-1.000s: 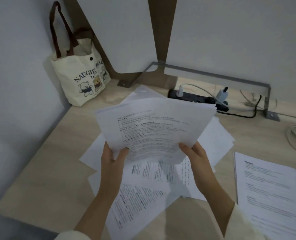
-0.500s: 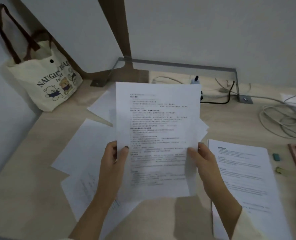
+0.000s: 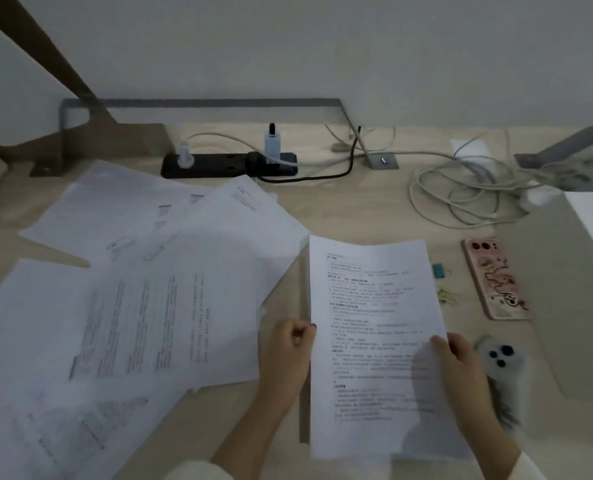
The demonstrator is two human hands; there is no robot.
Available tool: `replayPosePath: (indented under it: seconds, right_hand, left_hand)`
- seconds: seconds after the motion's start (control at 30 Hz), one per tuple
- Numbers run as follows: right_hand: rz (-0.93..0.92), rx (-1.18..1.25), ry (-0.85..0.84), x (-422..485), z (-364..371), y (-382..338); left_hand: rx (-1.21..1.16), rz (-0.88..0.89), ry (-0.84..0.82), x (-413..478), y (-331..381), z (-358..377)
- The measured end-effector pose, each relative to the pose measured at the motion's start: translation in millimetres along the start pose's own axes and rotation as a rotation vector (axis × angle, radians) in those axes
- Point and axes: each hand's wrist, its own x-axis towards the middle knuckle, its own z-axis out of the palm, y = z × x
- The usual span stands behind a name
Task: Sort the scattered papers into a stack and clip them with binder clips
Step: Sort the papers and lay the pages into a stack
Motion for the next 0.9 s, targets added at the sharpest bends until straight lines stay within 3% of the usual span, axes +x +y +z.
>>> replayPosePath:
  seconds: [0.17,0.3,0.47,0.8,0.9]
  right_hand:
    - [0.004,-0.175,0.039,22,-1,27]
    - [-0.012,-0.164,0.088,29,3,34]
    - [-0.096,-0.211,0.012,29,11,35]
    - [-0.108,-0.195,-0.006,21,15,17]
    - [-0.257,-0.257,0.049,11,20,-10]
  left_hand:
    - [0.1,-0.033,0.058,8,-14,32]
    - [0.104,-0.002,0.093,2,-14,34]
    - [0.019,-0.012,-0.023,-7,-23,31]
    - [-0.02,-0.008,-0.029,-12,-24,17]
    - [0.061,0.056,0.016,-15,-25,0]
